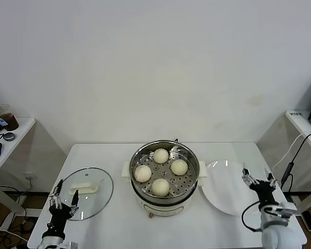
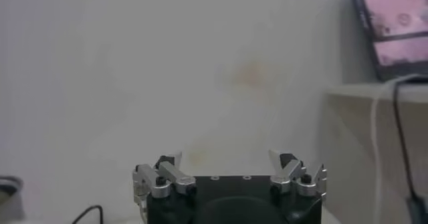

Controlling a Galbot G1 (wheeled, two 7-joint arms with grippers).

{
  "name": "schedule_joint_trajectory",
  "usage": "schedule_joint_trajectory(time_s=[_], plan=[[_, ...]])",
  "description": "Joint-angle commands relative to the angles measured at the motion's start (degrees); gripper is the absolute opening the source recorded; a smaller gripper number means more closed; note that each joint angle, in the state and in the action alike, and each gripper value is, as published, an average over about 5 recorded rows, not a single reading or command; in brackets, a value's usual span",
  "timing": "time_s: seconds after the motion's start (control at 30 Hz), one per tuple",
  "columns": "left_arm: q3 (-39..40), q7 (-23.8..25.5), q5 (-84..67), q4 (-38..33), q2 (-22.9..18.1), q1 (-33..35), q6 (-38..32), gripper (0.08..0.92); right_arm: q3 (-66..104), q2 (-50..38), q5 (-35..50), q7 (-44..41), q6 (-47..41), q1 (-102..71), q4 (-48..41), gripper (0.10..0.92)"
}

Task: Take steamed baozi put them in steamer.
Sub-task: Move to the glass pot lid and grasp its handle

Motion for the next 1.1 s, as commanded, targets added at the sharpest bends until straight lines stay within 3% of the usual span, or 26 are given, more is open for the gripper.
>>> schedule_joint_trajectory(time_s=[0.03, 0.23, 1.1], plan=[[2.3, -2.1, 26.4, 12.4, 12.5, -3.2, -2.7, 0.823, 2.2, 4.3, -2.2, 1.7, 0.9, -4.2, 0.7, 0.823], [4.4, 2.1, 19.2, 15.1, 10.7, -6.1, 6.8, 0.823, 2.1, 5.0, -3.4, 1.3, 1.1, -4.1, -0.1, 0.823], [8.4, 1.8, 15.0, 20.2, 8.4, -15.1, 11.5, 0.823, 2.0, 6.5, -4.9, 1.6, 2.3, -1.7, -5.1, 0.823]])
